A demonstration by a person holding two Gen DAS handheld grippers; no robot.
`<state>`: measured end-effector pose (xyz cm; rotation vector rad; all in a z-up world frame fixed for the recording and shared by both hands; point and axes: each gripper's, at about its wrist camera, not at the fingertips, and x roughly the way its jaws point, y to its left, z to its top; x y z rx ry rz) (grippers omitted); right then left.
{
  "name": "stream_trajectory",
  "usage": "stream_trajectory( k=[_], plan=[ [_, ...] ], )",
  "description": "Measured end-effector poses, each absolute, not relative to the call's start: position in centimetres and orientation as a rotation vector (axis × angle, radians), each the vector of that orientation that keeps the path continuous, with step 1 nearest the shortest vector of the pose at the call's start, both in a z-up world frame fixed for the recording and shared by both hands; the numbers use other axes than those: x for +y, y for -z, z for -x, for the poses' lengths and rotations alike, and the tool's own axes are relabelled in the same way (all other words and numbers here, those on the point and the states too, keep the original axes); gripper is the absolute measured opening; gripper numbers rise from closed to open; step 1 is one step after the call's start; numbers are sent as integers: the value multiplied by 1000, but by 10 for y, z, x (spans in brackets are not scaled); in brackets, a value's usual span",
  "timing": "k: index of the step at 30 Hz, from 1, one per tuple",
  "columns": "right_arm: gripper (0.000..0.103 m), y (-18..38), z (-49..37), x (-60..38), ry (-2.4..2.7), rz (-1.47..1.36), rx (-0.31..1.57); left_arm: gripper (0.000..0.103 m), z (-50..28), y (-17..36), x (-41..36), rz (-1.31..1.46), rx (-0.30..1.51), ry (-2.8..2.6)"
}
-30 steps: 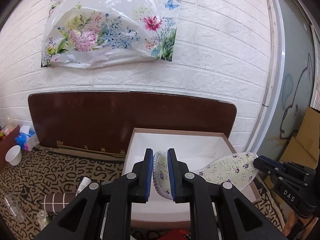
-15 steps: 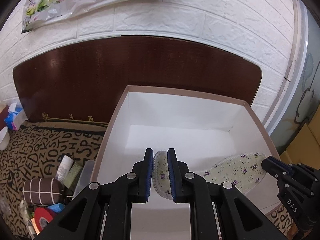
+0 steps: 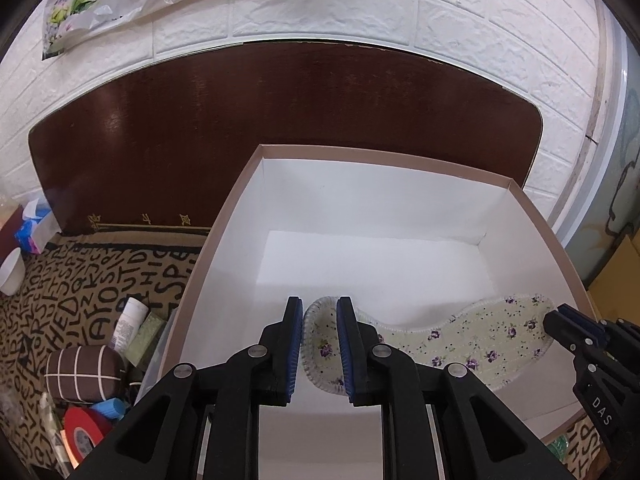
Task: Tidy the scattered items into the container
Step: 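Lower the insole into the box and open both grippers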
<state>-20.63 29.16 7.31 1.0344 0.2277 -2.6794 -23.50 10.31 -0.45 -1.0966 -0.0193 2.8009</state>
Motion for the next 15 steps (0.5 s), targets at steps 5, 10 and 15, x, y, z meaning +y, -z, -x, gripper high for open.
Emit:
stream_trajectory(
  k=[5, 10, 15],
  plan=[
    [17, -71, 205, 294, 2692, -1044, 231, 40, 232, 3, 105, 1083, 4, -2808],
    [23, -75, 200, 296, 2705, -1024, 245, 55, 226, -5, 107, 1046, 31, -2825],
    [25, -86, 188, 299, 2719, -977, 248, 58, 213, -18, 103, 997, 39, -2844]
  ],
)
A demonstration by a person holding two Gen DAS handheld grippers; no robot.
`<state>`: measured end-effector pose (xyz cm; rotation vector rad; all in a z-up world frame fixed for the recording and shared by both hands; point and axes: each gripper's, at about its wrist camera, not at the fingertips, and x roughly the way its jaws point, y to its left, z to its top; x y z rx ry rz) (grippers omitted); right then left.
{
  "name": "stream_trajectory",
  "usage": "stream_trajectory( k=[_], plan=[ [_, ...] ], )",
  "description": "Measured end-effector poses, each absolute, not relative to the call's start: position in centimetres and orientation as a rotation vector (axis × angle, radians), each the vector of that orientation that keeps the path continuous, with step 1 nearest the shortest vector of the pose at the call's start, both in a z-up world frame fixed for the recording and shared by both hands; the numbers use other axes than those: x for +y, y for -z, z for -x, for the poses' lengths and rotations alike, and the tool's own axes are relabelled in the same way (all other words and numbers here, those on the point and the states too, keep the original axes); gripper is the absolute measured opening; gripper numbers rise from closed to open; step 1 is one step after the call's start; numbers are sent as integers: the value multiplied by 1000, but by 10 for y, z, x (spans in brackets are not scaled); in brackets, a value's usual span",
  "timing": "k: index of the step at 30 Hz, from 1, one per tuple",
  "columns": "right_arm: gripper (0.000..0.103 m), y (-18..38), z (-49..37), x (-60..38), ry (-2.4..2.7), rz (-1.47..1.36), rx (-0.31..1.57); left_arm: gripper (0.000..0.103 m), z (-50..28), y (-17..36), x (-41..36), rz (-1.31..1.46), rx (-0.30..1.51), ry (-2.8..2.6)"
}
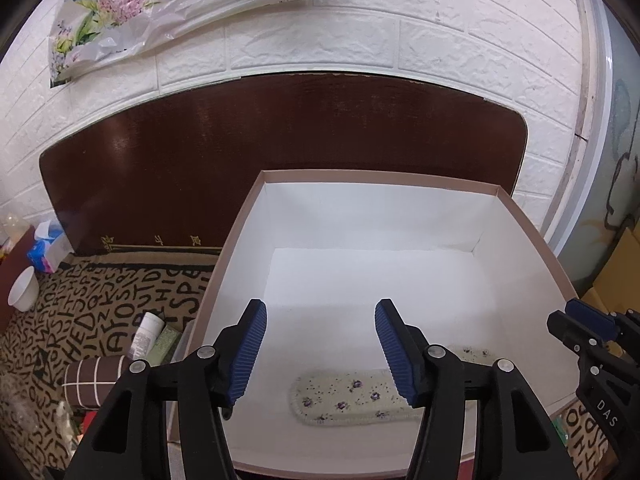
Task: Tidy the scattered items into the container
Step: 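Lower the insole into the box and open both grippers, then move both grippers to the giraffe-print drawstring bag on the pile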
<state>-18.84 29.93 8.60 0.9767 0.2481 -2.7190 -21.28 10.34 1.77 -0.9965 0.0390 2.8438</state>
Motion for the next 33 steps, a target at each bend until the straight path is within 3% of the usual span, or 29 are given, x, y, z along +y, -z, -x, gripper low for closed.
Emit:
stream_trajectory(
  k=[9, 15, 18, 24, 29, 31, 33],
  plan=[
    [25, -125, 114, 306, 2683, -813, 212, 58, 150, -46, 67, 881, 43, -2856],
    [27, -125, 42, 294, 2548, -778, 213, 58, 93, -32, 40, 953, 51, -2794],
    [39, -109, 14, 289, 2467, -826, 196, 58, 62, -17, 37, 1011, 57, -2726],
    [41, -72, -24, 288, 2385, -925, 189, 58, 12, 8, 49, 1053, 127, -2629],
    [58, -54, -36, 297, 2364, -983, 167, 58, 8, 24, 49, 1100, 110, -2614],
    [59, -52, -37, 301, 2365, -993, 149, 58, 7, 27, 44, 1109, 78, -2626],
    [59, -50, -37, 306, 2364, -998, 134, 65, 8, 29, 41, 1121, 58, -2628]
  ],
)
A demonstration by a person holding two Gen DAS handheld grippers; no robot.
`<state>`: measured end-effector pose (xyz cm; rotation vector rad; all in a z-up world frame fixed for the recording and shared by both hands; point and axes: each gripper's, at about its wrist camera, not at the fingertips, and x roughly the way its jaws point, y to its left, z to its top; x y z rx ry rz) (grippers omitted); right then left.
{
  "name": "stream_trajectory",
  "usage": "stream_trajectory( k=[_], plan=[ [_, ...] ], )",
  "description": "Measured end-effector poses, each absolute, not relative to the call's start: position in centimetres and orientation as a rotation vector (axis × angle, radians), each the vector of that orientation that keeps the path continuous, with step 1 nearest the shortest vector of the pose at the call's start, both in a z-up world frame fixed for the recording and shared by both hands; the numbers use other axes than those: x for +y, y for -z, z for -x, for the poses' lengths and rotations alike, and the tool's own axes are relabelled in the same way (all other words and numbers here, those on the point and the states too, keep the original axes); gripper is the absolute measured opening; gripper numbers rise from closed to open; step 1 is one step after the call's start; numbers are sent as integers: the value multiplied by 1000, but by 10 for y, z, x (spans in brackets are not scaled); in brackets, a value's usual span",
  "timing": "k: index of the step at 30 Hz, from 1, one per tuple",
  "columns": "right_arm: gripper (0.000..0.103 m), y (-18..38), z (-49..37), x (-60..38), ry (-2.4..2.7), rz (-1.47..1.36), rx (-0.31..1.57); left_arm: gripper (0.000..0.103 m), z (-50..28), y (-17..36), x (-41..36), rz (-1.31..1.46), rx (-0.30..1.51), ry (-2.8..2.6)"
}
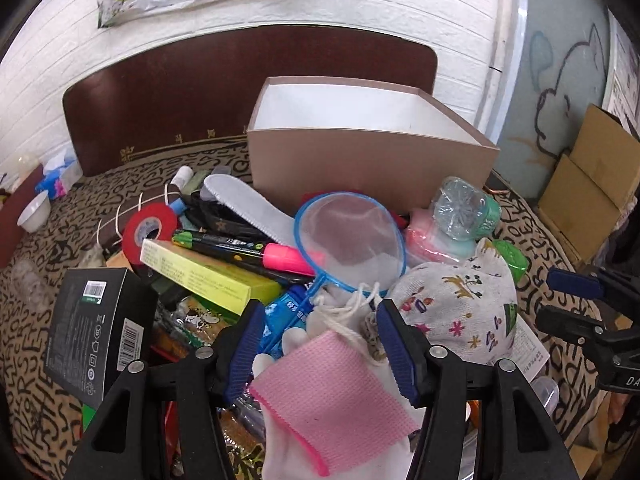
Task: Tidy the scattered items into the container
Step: 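Move both grippers to the giraffe-print drawstring bag on the pile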
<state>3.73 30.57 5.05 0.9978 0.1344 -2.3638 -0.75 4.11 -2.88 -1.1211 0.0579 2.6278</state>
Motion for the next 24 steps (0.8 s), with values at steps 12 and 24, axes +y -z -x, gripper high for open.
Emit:
stream_trajectory(
  k=[12, 24],
  plan=[
    [63, -36, -35, 299, 2304, -1039, 122, 69, -6, 25, 80, 1048, 161, -2511],
    [68, -23, -31, 290, 2271, -1076, 153, 80, -10, 26, 91, 1006, 140, -2414]
  ],
)
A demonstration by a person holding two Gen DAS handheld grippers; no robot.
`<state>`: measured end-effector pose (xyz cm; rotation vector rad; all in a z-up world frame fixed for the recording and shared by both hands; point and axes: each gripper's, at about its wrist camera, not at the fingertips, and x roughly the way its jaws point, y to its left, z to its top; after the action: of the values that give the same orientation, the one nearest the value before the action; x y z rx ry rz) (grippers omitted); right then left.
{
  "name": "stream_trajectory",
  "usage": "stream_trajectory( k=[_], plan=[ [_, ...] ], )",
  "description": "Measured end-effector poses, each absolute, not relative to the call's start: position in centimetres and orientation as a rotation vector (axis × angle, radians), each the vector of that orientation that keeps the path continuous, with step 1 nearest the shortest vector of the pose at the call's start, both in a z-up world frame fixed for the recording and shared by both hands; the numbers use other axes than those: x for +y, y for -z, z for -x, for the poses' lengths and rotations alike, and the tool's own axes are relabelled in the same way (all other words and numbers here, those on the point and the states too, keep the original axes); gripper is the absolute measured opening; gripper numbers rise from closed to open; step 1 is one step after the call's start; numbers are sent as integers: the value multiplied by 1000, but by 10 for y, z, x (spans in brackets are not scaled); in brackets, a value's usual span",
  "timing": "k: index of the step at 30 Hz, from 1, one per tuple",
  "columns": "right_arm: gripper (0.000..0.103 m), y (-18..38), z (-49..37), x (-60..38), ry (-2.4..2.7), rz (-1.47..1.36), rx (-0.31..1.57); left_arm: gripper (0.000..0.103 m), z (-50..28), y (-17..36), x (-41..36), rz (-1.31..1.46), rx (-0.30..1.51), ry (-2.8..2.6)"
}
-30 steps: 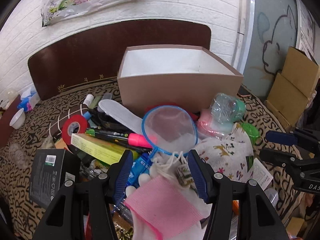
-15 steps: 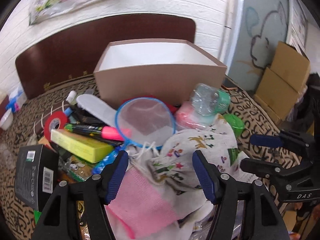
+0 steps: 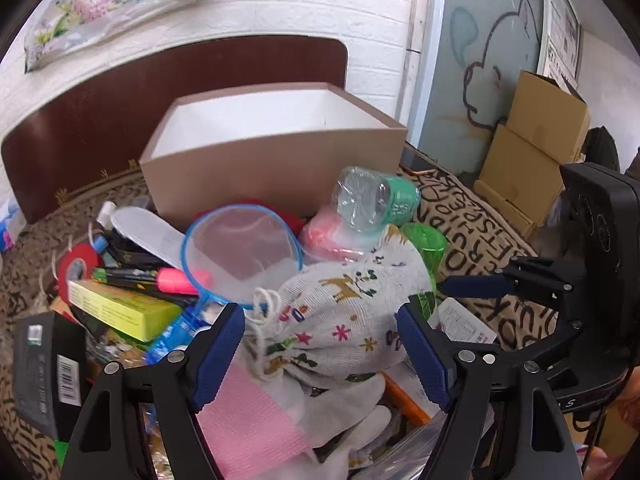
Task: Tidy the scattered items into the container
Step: 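Move both grippers to the giraffe-print drawstring bag on the pile, then close both grippers on the drawstring bag and lift it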
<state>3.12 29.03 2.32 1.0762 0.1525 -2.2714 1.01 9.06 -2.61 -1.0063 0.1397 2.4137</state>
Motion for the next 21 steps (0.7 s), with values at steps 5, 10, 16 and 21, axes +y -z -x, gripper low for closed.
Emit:
stream_trajectory(
  k=[5, 10, 16, 21],
  plan=[
    [69, -22, -30, 290, 2271, -1077, 152, 82, -1, 30, 85, 1017, 26, -2384],
    [69, -22, -27, 286, 2268, -1069, 154, 82, 7, 41, 79, 1092, -14, -2394],
    [69, -18, -23, 280, 2253, -1071, 170, 80, 3, 43, 89, 1097, 40, -2441],
    [56, -20, -26, 272, 2250, -1041, 225, 67, 2, 44, 89, 1097, 18, -2459]
  ],
)
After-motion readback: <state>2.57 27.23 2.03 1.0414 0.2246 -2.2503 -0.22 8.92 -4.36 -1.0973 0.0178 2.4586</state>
